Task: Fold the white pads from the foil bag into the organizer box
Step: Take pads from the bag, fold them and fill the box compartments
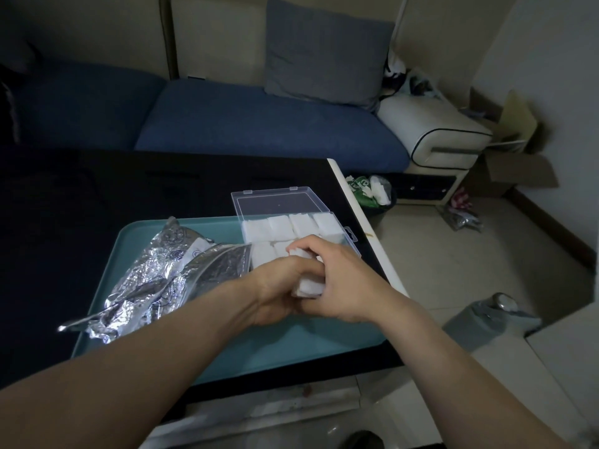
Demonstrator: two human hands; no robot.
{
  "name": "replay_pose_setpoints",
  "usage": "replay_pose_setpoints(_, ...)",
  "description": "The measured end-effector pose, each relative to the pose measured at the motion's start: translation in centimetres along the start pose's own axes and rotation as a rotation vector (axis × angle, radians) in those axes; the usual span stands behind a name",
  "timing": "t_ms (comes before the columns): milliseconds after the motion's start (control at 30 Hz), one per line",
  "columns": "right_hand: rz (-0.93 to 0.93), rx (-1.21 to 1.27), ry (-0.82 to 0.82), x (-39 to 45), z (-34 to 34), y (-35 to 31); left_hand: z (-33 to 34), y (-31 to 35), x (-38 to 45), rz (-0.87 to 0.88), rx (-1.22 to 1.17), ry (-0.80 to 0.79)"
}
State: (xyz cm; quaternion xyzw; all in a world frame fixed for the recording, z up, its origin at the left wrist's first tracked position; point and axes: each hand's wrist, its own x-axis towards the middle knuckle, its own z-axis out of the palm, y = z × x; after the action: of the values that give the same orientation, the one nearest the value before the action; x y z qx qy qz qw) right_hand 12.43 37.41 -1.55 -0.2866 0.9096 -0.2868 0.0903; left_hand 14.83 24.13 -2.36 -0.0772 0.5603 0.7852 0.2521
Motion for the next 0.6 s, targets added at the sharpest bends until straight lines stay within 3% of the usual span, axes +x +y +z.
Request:
replay_pose_setpoints(133,0.022,-0.085,0.028,-0.1,0.2,-0.3,0.1,0.2,0.2,0.011,-0.073,0.052)
replay_pose_setpoints(300,-0.012,-0.012,0.061,-0.3,-0.2,-0.8,0.0,0.2,0.2,0.03,-0.079,0.058)
replay_pose_setpoints(433,0.066,-0.114,0.027,-0.4,-0.3,-1.1,-0.1,0.2,0.2,0.061,-0.055,0.102)
replay_pose_setpoints(600,0.088,-0.159,0.057,-0.7,-0.6,-1.6,0.2,0.4,-0.3,-0.004,-0.013,-0.011)
